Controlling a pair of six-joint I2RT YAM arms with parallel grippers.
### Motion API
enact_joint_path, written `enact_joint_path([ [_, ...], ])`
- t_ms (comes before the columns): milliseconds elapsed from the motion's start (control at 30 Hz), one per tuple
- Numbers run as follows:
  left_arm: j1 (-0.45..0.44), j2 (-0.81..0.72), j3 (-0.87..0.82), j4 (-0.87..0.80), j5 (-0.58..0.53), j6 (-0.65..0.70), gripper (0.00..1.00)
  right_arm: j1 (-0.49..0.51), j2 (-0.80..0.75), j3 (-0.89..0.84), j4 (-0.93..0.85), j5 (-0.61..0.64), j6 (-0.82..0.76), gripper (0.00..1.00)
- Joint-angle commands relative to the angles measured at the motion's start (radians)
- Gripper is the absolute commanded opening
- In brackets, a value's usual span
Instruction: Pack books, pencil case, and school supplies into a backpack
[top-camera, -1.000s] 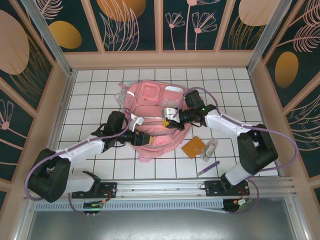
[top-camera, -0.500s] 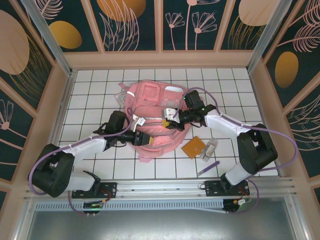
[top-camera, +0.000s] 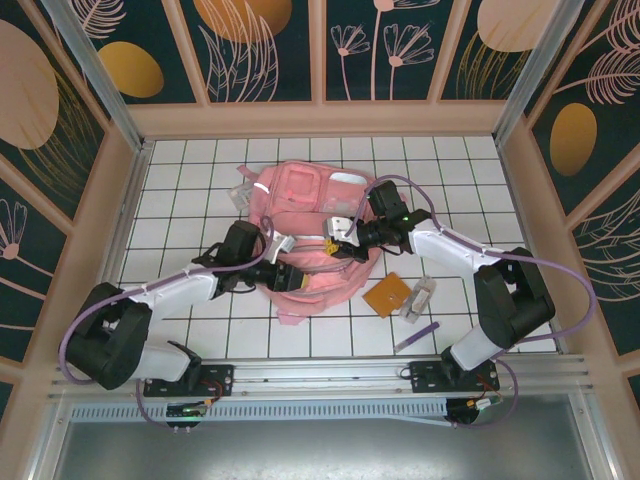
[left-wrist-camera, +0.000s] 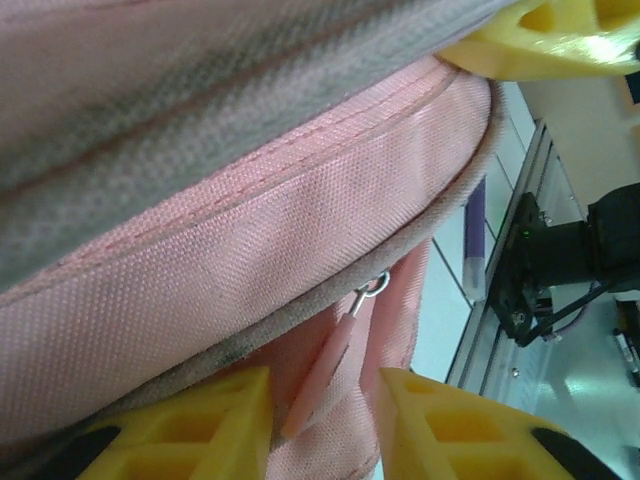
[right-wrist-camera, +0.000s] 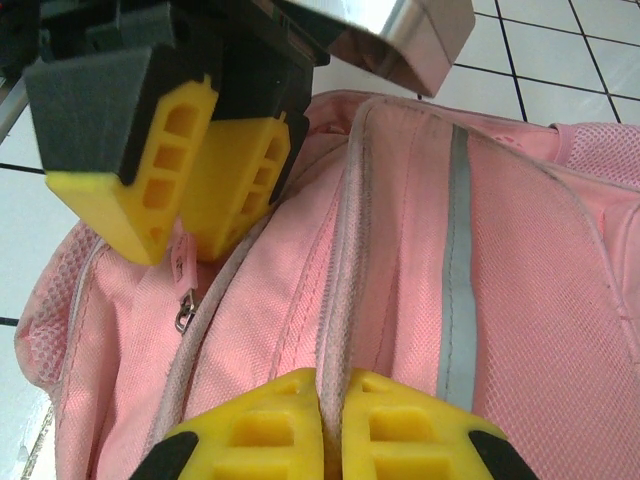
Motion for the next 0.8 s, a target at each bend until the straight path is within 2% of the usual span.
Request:
enact_joint_path([
  [0,-0.023,0.025,0.044,-0.021,-0.043,0.044,0.3,0.031,-0.012,0.024,0.005,-0.094,-0.021,0.0],
  [167,-0.045,0.042,0.066,-0.033,-0.071,0.065,0.28,0.031,-0.019,0.018,0.018,-0.107,-0.014,0.0],
  [400,-0.049,0.014,0.067,0.047,-0.057,0.061,0.0,0.033,-0.032,0.007,0.018,-0.086,-0.027,0.0],
  [500,-0.048,-0.037,0.043,0.048,-0.064,0.119,0.0,0.026,-0.047,-0.01,0.013,-0.058,-0.046,0.0],
  [600,-0.038,-0.094,0.012,-0.024,-0.15,0.183,0.0,0.001,-0.068,-0.022,0.015,-0.035,-0.052,0.0],
  [700,0.003,-0.155,-0.033,-0.087,-0.243,0.188,0.0,0.001,-0.081,-0.028,0.026,-0.012,-0.05,0.0],
  [767,0.028,-0.204,-0.058,-0.119,-0.316,0.18,0.0,-0.036,-0.087,-0.037,0.027,-0.003,-0.056,0.0],
])
